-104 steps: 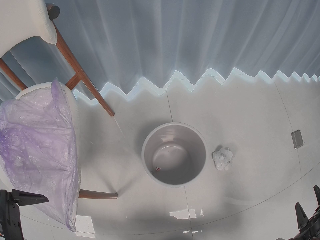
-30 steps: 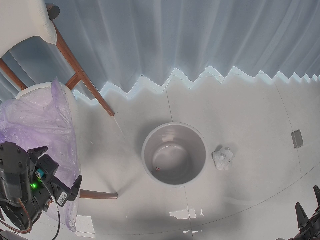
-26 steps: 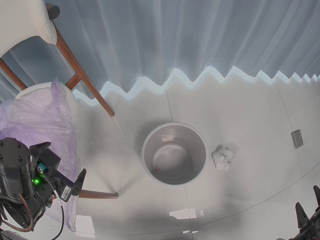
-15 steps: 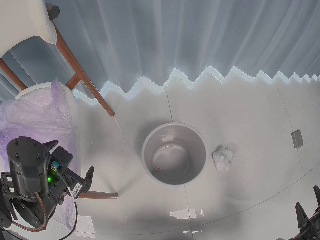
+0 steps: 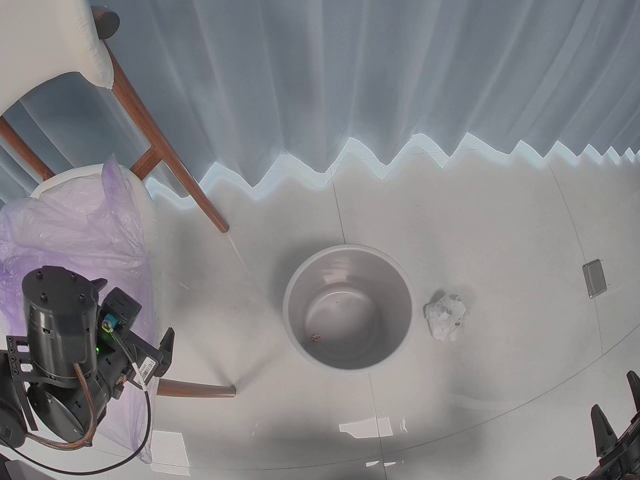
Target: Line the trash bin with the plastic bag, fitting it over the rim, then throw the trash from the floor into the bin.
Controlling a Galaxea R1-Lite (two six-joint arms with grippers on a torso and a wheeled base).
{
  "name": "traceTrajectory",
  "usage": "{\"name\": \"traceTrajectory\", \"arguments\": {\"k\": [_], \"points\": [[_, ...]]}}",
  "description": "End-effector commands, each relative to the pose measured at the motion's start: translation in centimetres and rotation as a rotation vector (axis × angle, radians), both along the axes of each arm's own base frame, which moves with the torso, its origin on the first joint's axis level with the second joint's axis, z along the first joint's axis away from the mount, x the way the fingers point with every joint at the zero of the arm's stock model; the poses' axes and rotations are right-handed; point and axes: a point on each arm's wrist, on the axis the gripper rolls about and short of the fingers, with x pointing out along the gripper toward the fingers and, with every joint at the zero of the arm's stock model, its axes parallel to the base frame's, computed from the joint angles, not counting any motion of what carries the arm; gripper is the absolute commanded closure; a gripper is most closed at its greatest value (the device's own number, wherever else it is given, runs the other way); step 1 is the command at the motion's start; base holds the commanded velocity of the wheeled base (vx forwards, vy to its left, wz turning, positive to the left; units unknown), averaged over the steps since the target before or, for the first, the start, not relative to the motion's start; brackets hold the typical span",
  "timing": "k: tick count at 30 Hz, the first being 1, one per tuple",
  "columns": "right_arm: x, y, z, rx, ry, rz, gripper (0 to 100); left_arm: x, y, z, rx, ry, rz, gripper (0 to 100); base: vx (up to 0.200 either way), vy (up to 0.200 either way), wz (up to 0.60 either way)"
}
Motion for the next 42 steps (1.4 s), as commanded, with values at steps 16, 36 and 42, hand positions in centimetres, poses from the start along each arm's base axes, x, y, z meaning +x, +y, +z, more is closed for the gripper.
{"name": "traceTrajectory", "arguments": {"k": [16, 36, 42], "points": [[0.0, 0.0, -0.5, -0.001, -0.001, 0.001, 0, 0.7, 0.5, 0.0, -0.010, -0.006, 0.042, 100, 0.000, 0.000, 0.00], [0.0, 0.0, -0.5, -0.001, -0.001, 0.001, 0, -2.6, 1.0, 3.9, -0.503, -0.059, -0.392, 100, 0.000, 0.000, 0.00], [0.0, 0.0, -0.5, -0.001, -0.001, 0.001, 0, -3.0, 0.0, 5.5, -0.708, -0.018, -0.534, 100, 0.000, 0.000, 0.00]]}}
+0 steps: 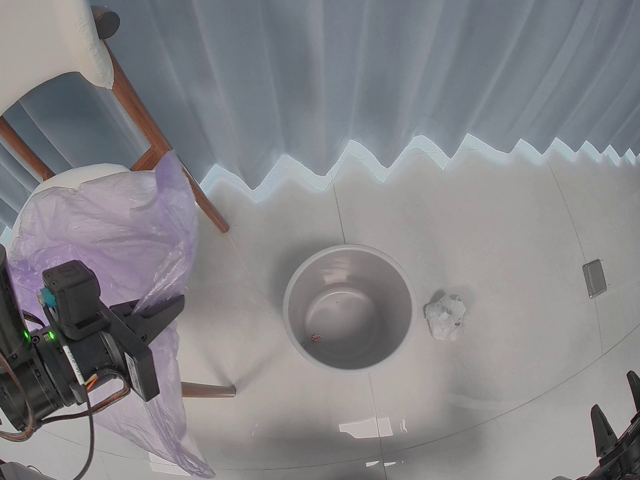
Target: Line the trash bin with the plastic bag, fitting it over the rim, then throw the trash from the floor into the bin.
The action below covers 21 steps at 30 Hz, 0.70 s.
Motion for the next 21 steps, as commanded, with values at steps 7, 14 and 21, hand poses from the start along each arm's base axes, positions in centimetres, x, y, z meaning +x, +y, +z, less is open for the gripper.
{"name": "traceTrajectory", "arguments": {"k": [7, 14, 21], "points": [[0.0, 0.0, -0.5, 0.000, 0.000, 0.001, 0, -0.1, -1.5, 5.4, -0.286, -0.084, -0.295, 100, 0.000, 0.000, 0.00], [0.0, 0.0, -0.5, -0.001, 0.000, 0.001, 0, 0.2, -2.2, 7.0, -0.404, -0.028, -0.454, 100, 0.000, 0.000, 0.00], [0.0, 0.0, -0.5, -0.001, 0.000, 0.001, 0, 0.0, -2.9, 6.8, -0.411, 0.018, -0.565, 100, 0.000, 0.000, 0.00]]}}
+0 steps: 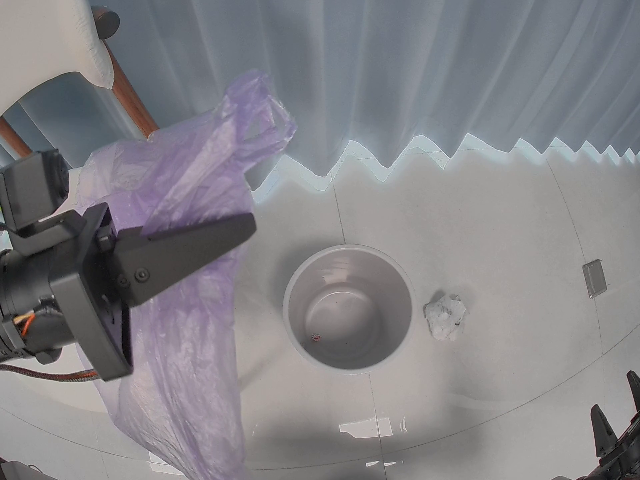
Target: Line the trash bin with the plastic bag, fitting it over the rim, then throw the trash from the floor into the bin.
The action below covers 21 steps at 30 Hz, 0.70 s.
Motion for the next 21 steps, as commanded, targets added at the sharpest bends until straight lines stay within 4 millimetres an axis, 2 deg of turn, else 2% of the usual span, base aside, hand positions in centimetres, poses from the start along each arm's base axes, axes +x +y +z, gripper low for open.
{"name": "traceTrajectory", "arguments": {"k": [1, 9, 14, 21], "points": [[0.0, 0.0, -0.5, 0.001, -0.001, 0.001, 0, 0.0, -0.8, -0.1, 0.009, 0.009, -0.060, 100, 0.000, 0.000, 0.00], [0.0, 0.0, -0.5, 0.001, -0.001, -0.001, 0, -0.1, -1.5, 0.2, -0.024, 0.073, -0.178, 100, 0.000, 0.000, 0.00], [0.0, 0.0, -0.5, 0.001, -0.001, -0.001, 0, 0.4, -2.1, -0.3, -0.008, 0.099, -0.240, 100, 0.000, 0.000, 0.00], [0.0, 0.0, -0.5, 0.001, -0.001, -0.002, 0, 1.2, -3.8, -0.7, 0.016, 0.125, -0.271, 100, 0.000, 0.000, 0.00]]}}
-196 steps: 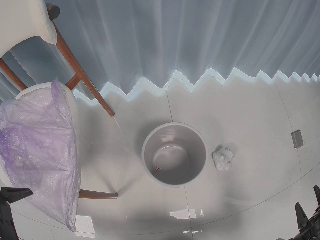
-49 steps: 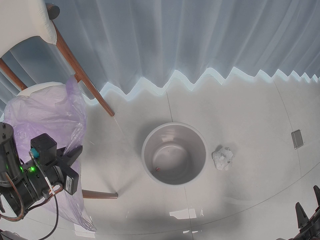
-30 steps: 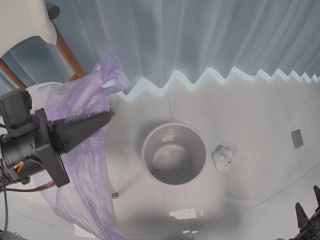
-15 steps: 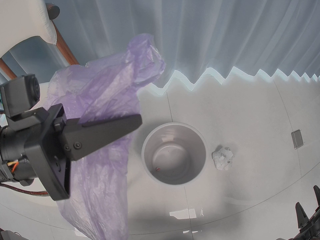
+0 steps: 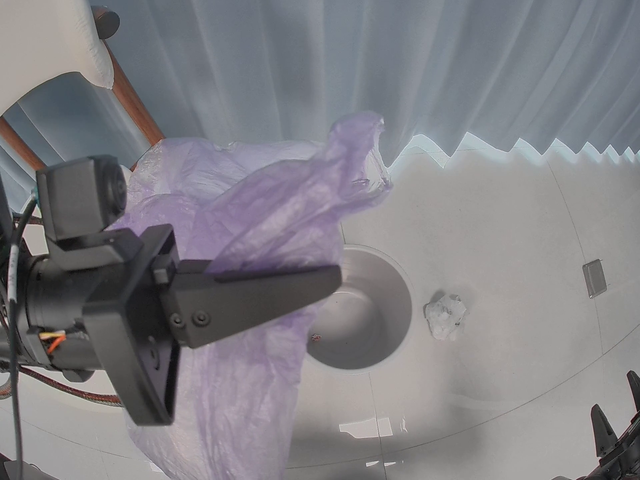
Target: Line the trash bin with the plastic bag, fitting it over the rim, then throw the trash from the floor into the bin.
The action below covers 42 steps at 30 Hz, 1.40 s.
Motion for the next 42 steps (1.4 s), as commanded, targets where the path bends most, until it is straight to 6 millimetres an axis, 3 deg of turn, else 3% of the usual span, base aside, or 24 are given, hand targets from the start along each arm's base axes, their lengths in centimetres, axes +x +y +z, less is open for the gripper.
{"name": "traceTrajectory", "arguments": {"k": [1, 11, 24, 35, 42], "points": [[0.0, 0.0, -0.5, 0.000, -0.001, 0.000, 0, 0.6, -1.4, -0.3, 0.017, 0.017, -0.023, 100, 0.000, 0.000, 0.00], [0.0, 0.0, -0.5, 0.000, -0.001, 0.000, 0, 1.0, -3.8, -0.9, 0.046, 0.044, -0.078, 100, 0.000, 0.000, 0.00], [0.0, 0.0, -0.5, 0.000, -0.002, 0.000, 0, 2.1, -4.9, -2.3, 0.087, 0.079, -0.089, 100, 0.000, 0.000, 0.00], [0.0, 0.0, -0.5, 0.000, -0.002, 0.000, 0, 5.1, -3.5, -5.2, 0.162, 0.142, 0.037, 100, 0.000, 0.000, 0.00], [0.0, 0.0, -0.5, 0.000, -0.002, 0.000, 0, 7.1, -3.1, -6.7, 0.165, 0.076, 0.094, 100, 0.000, 0.000, 0.00]]}}
